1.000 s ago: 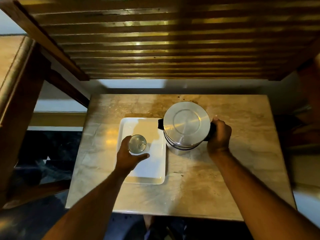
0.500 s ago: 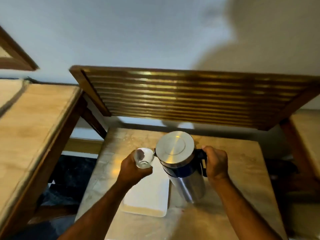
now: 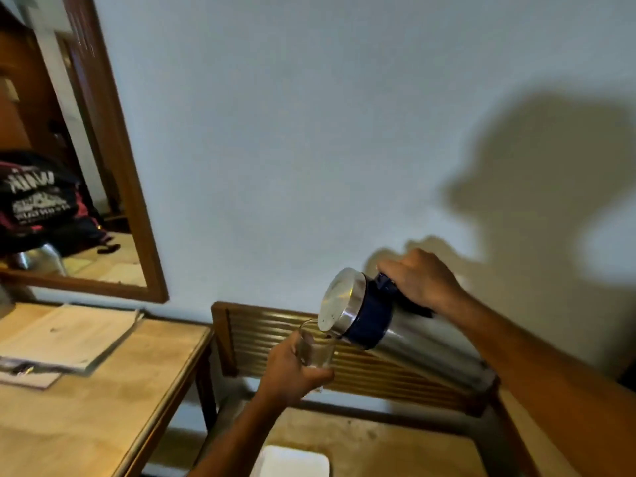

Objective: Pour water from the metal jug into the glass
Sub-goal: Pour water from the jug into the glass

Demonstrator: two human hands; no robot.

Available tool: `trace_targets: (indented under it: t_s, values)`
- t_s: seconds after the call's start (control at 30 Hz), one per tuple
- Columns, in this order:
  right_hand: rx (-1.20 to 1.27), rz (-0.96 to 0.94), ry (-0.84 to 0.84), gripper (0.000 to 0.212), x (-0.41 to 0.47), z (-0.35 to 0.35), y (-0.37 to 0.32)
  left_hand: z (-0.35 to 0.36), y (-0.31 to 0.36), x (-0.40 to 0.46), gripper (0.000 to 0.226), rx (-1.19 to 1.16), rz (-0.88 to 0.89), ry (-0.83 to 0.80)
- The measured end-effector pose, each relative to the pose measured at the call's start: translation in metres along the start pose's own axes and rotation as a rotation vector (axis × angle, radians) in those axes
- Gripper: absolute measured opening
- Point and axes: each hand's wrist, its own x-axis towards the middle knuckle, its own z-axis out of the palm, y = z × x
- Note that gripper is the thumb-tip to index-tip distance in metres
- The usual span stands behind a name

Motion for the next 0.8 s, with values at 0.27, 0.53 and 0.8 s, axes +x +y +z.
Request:
trace_targets:
  t_s: [0.27, 0.53, 0.8]
  values:
    - [-0.200, -0.128, 0.043, 0.062, 0.021, -0.106, -0.077, -0.031, 0.077, 0.028, 0.040, 0.015, 0.158, 0.009]
    - [-0.313, -0.233, 0.041, 0.059, 0.019, -0.153, -0.107, -0.026, 0.115, 0.035, 0.044, -0.042, 0.203, -0.017]
    - [-0.387, -0.274, 0.062, 0.059, 0.027, -0.163, -0.110, -0.025, 0.124, 0.044, 0.046, -0.068, 0.215, -0.035]
